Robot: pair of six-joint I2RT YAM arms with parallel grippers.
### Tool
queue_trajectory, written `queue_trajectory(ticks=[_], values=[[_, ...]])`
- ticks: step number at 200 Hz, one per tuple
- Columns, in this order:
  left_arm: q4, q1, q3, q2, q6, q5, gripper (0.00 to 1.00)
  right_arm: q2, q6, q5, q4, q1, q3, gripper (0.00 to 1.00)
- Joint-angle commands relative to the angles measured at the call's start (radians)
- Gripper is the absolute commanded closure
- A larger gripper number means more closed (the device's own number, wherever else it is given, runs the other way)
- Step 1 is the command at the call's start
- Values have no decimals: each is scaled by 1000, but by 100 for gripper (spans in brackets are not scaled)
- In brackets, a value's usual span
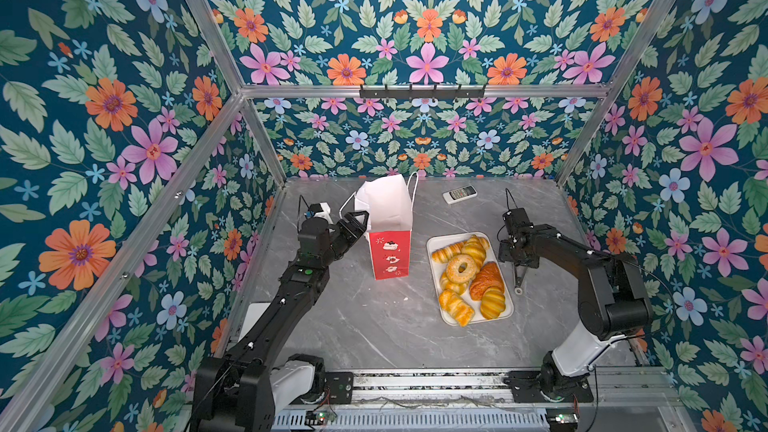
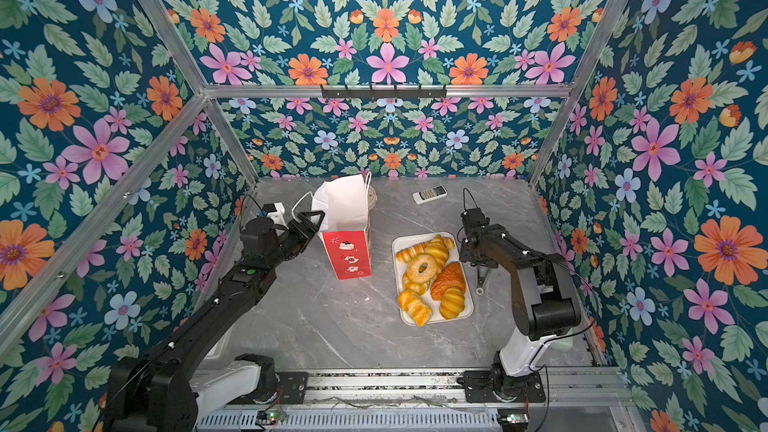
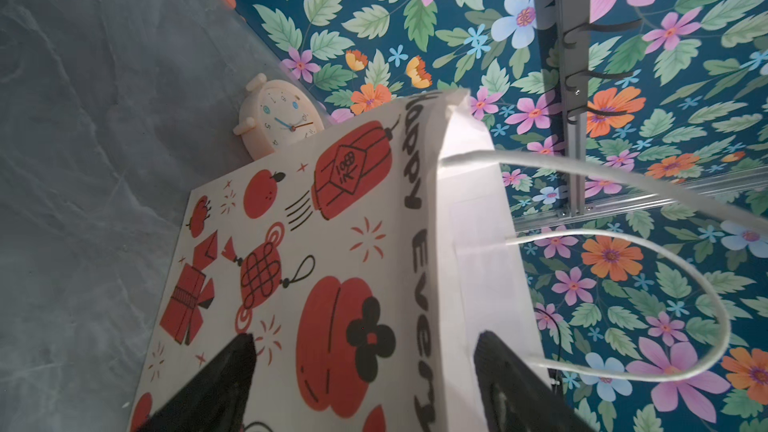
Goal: Take the fake bread out of the paper bag
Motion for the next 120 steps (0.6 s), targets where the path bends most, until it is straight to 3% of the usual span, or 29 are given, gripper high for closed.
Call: queue_trajectory(ticks=[1,69,120], values=[[-35,1,6,-14,62,12,3,1,11,-2,1,1,2,25],[-62,2,39,-83,176,122,0,3,9,-2,-2,2,6,25],[-299,7,152,-170,295,112,0,-5,8,0,-5,2,-1,25]])
